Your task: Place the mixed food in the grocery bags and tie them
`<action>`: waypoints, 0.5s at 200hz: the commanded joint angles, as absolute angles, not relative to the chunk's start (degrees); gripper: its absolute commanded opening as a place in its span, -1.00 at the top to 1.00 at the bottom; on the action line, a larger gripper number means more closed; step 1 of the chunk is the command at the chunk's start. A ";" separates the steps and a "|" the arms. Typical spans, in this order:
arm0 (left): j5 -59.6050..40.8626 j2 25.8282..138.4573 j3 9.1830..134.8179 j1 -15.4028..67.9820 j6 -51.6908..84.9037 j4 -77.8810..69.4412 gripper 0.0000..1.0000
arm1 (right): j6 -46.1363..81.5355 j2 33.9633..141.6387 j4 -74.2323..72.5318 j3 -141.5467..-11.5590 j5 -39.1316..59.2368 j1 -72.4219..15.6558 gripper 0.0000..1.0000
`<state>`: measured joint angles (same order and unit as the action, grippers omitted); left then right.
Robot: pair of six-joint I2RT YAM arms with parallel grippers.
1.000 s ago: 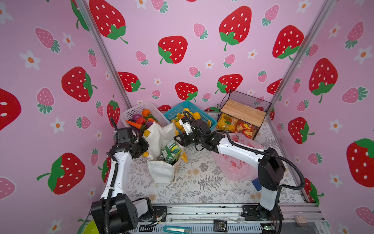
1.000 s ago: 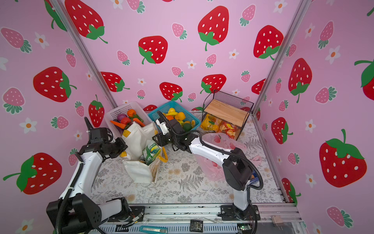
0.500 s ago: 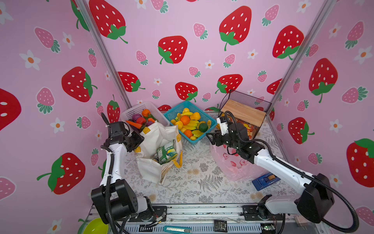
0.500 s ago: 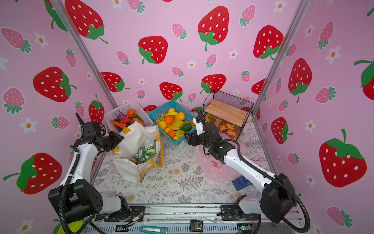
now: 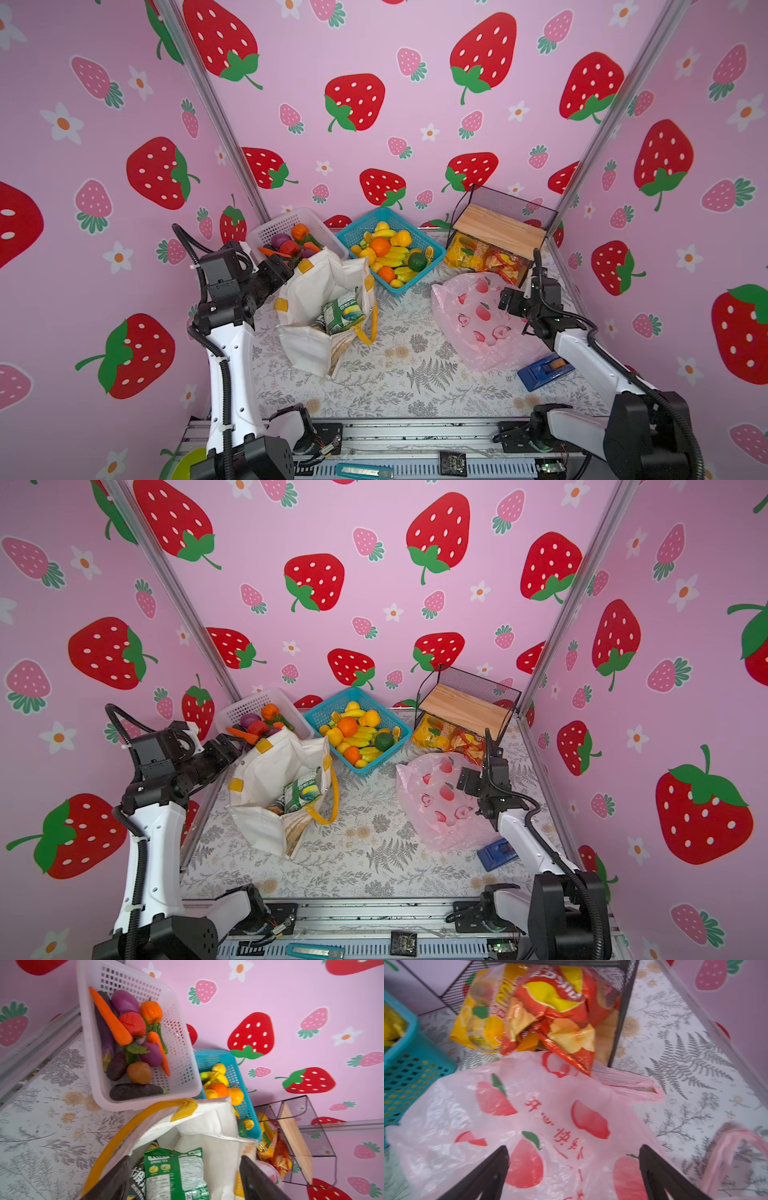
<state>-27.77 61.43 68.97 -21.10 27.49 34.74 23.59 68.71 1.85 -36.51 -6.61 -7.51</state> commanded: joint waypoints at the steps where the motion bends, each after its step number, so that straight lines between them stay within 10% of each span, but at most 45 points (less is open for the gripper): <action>1: -33.66 58.53 69.43 -18.44 29.26 32.86 -0.62 | 26.39 72.43 -2.44 -35.27 -10.16 -5.02 -0.95; 45: -33.37 53.78 68.67 -11.90 29.66 32.86 -0.55 | 27.60 85.53 -5.62 -39.09 -8.02 -5.00 -0.61; 86: -36.56 52.73 68.51 -3.95 27.48 33.48 -0.46 | 25.96 75.71 -10.67 -33.81 -4.02 -5.42 0.80; 100: -35.37 53.24 69.38 0.44 26.20 34.03 -0.44 | 24.32 67.62 -13.13 -31.60 2.82 -6.31 1.00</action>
<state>-34.02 52.99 68.90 -4.97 28.56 34.06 25.34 78.81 -6.76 -34.22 -5.32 -5.30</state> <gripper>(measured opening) 0.726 0.052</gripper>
